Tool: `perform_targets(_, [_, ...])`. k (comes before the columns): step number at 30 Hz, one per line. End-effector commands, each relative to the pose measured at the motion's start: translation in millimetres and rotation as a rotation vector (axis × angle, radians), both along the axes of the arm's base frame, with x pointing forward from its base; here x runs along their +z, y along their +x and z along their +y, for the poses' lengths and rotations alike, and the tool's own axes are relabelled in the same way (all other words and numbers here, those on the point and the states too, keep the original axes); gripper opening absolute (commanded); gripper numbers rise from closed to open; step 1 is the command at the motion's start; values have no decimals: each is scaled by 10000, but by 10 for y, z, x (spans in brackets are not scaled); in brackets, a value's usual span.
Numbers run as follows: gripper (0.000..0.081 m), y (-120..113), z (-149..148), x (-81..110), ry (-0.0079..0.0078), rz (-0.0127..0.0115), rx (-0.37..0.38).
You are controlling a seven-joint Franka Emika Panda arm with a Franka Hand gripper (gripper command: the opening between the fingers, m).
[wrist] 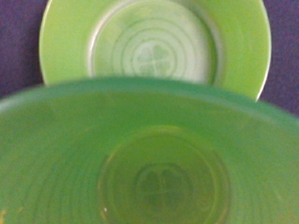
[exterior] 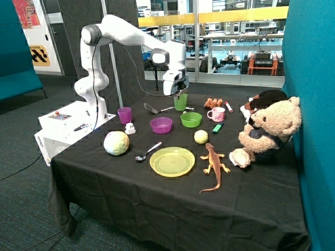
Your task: Match the cups with the appropriate bowls
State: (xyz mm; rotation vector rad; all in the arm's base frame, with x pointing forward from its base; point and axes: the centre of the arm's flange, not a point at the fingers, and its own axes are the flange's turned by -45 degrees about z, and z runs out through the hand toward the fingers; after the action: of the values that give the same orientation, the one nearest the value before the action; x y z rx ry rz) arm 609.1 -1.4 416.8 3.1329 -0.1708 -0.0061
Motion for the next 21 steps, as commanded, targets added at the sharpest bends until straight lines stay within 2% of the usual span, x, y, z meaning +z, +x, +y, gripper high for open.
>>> perform_targets(1, [0, 199, -63, 23, 38, -40, 167])
perform_targets(8, [0, 422, 0, 52, 39, -40, 624])
perform_targets(11, [0, 460, 9, 43, 39, -40, 455])
perform_targets(17, [0, 583, -11, -10, 39, -40, 575])
perform_targets(21, [0, 600, -47, -125, 39, -39, 685])
